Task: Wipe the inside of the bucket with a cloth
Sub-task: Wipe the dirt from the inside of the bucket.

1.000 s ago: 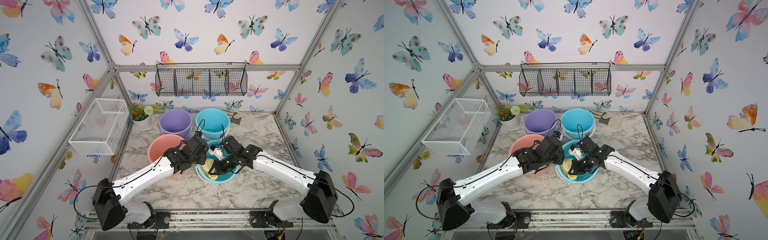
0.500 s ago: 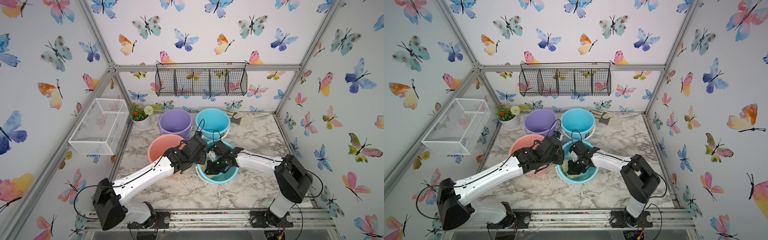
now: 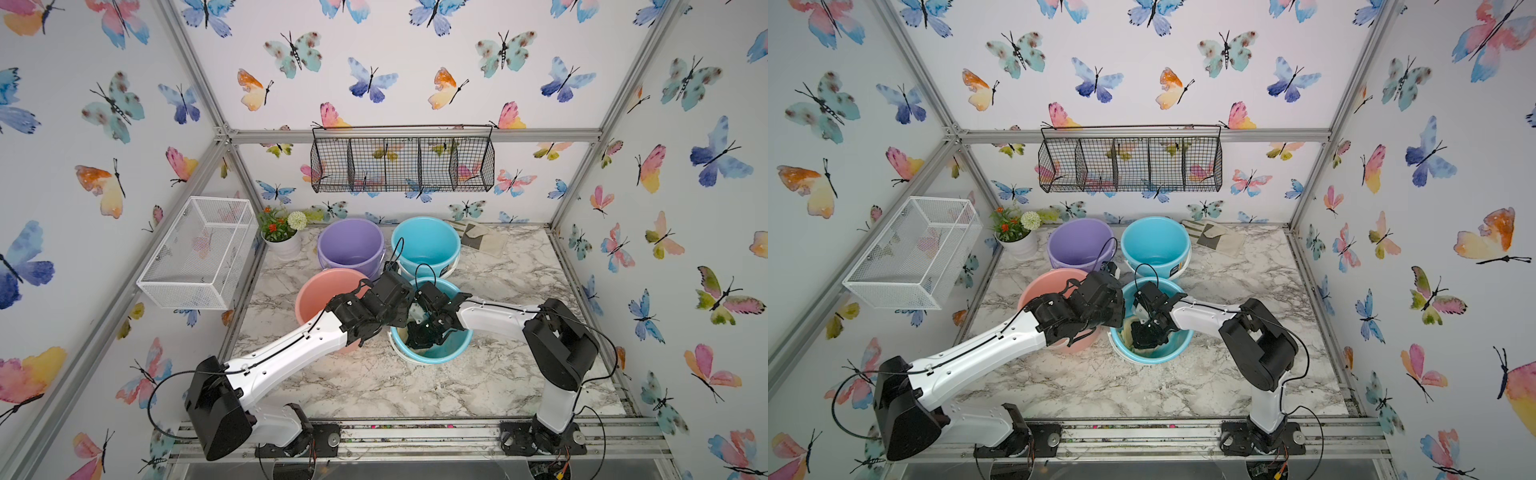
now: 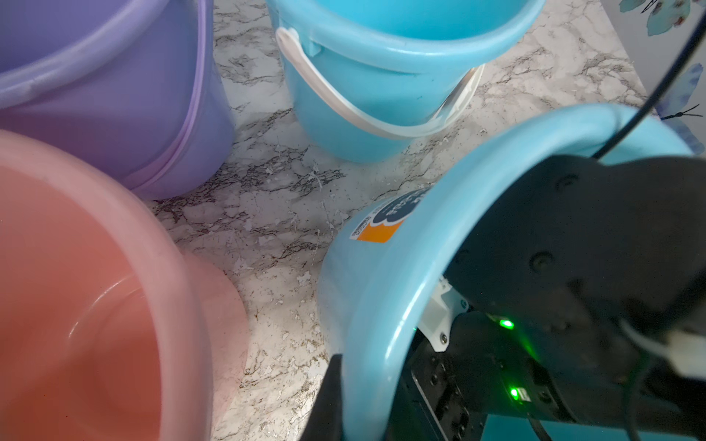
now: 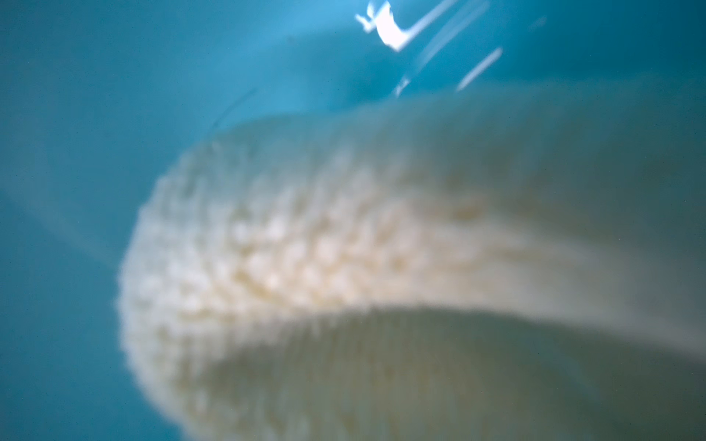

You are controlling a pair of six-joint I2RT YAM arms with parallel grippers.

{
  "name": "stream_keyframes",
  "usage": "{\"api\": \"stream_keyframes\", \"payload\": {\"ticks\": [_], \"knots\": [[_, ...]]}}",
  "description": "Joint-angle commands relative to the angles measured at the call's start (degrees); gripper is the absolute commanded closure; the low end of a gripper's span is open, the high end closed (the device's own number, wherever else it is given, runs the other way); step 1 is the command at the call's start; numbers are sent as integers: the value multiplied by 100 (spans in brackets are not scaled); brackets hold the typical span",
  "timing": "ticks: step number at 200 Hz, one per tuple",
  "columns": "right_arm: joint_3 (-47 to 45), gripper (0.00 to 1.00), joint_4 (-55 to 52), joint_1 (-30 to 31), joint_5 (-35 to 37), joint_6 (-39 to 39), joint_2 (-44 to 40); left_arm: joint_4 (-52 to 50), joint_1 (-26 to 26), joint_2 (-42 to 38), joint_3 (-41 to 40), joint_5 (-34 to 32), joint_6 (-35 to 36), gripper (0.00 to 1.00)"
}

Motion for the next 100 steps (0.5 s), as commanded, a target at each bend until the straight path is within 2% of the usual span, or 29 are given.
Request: {"api": "stream_keyframes", "payload": {"ticks": [1,58,100], "knots": [[-159,98,-319,33,395,-80,97,333,-134,-76,94,239,3,100],[-47,98,-647,33,-239,196,-1279,310,-126,-109,9,78,-107,100],[-246,98,-409,33,-481,852,-2150,366,-116,-110,-25,65,-138,100]]}}
